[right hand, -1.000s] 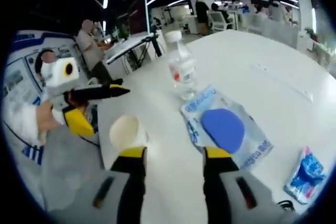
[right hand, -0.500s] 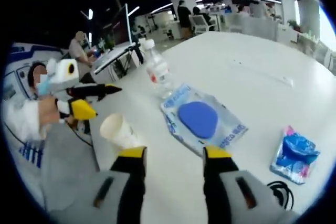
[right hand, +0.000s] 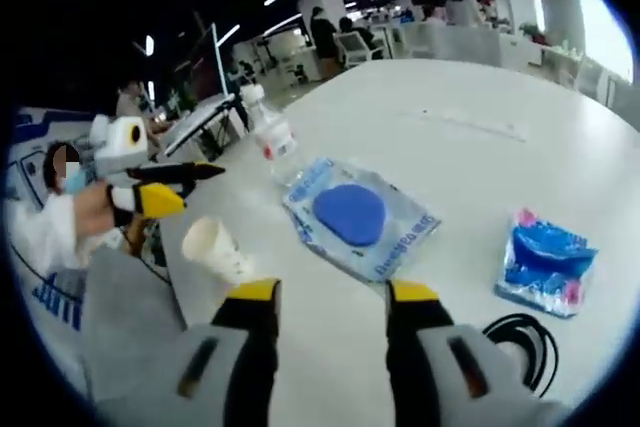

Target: Arrange the tabletop items into an orderly group along one side of the table until the central work area is clear of visible clutter.

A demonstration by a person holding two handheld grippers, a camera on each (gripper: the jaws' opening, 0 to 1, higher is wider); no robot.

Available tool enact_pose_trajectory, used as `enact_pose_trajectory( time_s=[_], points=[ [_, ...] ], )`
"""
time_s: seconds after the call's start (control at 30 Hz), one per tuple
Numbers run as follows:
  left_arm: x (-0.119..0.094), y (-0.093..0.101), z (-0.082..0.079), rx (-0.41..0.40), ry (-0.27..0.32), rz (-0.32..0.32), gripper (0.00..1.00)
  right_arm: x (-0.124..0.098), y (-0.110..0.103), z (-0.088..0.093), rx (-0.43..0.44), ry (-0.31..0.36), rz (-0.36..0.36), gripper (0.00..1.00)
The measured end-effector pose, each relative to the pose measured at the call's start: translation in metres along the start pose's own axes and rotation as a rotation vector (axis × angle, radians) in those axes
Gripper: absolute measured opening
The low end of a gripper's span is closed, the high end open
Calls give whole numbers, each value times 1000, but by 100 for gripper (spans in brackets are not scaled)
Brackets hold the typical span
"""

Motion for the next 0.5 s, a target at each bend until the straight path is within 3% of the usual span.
enact_pose_trajectory(
  time_s=[0.5],
  points=[
    [13, -18, -9, -51, -24, 0, 91, 3, 9, 0, 40, 6, 21, 38]
  ],
)
Point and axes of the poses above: the point that each gripper's makers call its tool centre point, and the gripper's own axes: x roughly forward along the fingers, y roughly to its right, z roughly out of its underside, the point moved 10 cm from there along -x, roughly backward along the fingers, and after that the axes turned 14 degrees about x, right-handed, at the moved point
